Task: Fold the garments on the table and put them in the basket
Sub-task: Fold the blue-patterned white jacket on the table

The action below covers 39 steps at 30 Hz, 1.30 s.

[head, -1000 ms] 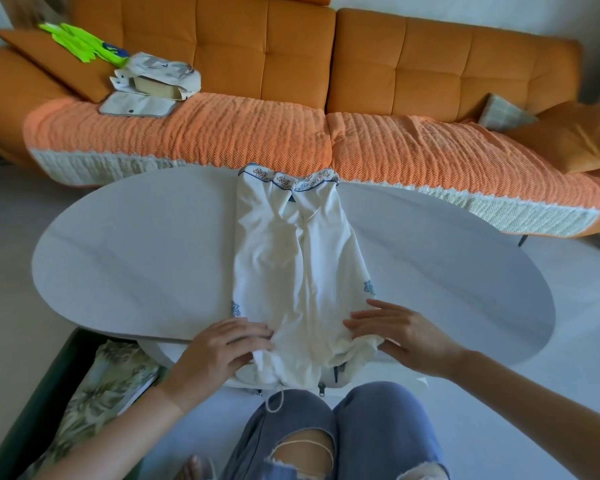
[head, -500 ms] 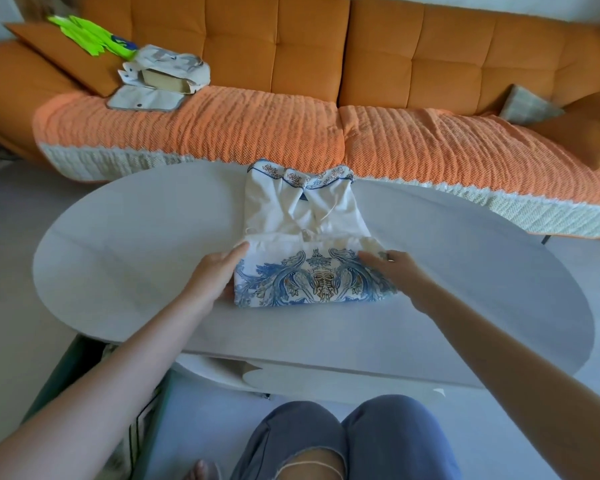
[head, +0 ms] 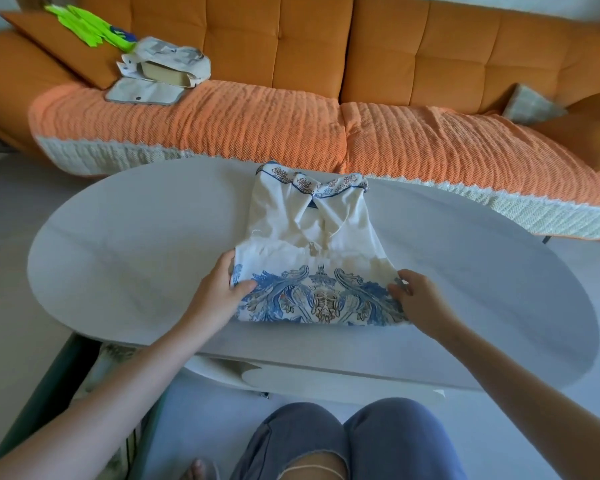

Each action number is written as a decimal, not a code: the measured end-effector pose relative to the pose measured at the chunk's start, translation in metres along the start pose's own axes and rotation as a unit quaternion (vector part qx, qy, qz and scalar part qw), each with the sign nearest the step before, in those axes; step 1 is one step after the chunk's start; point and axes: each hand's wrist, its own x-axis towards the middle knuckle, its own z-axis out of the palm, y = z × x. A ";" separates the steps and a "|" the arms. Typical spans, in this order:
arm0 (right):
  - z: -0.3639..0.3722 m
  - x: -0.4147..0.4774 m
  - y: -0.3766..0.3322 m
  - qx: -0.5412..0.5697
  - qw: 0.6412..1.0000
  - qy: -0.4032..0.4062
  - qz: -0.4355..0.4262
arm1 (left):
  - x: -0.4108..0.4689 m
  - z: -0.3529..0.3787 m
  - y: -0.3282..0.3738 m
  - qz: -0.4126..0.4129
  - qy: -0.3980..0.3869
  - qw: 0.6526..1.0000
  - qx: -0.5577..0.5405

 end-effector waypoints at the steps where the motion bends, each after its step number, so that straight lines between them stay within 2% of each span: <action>1: 0.001 -0.007 0.002 -0.009 1.000 -0.006 0.001 | -0.003 0.000 -0.002 -0.007 -0.014 1.000 0.006; 5: -0.002 -0.017 0.002 -0.005 1.000 0.015 -0.001 | 0.000 -0.004 -0.002 -0.047 0.001 0.999 -0.019; 9: -0.005 0.010 -0.010 0.125 0.987 0.044 0.087 | 0.017 0.001 0.007 -0.084 0.044 0.987 -0.127; 11: 0.001 0.022 -0.014 0.194 0.975 0.040 0.102 | 0.023 0.007 0.012 -0.059 0.062 0.986 -0.147; 15: 0.011 0.018 -0.012 0.196 0.974 0.108 0.041 | 0.022 0.012 0.012 0.046 0.105 0.991 -0.063; 19: 0.012 0.016 0.003 0.061 0.995 0.083 0.001 | 0.017 0.011 -0.001 0.026 0.070 0.986 0.152; 21: 0.006 0.017 0.011 -0.006 0.991 0.093 -0.100 | 0.016 0.000 -0.005 0.093 0.093 0.967 0.221; 23: -0.007 0.019 0.017 -0.099 0.958 0.081 -0.256 | 0.018 -0.016 -0.008 0.200 0.103 0.943 0.247; 25: -0.025 0.018 0.023 -0.220 0.904 0.031 -0.364 | 0.020 -0.031 -0.018 0.294 0.042 0.906 0.301; 28: -0.044 0.023 0.031 -0.340 0.830 -0.094 -0.433 | 0.025 -0.043 -0.035 0.388 -0.067 0.827 0.401; 29: -0.047 0.027 0.034 -0.362 0.813 -0.111 -0.442 | 0.028 -0.043 -0.037 0.399 -0.083 0.813 0.415; 36: -0.054 0.063 0.028 -0.425 0.729 -0.132 -0.521 | 0.058 -0.046 -0.036 0.419 -0.141 0.817 0.369; 39: -0.051 0.073 0.027 -0.426 0.722 -0.148 -0.525 | 0.065 -0.045 -0.042 0.440 -0.149 0.814 0.348</action>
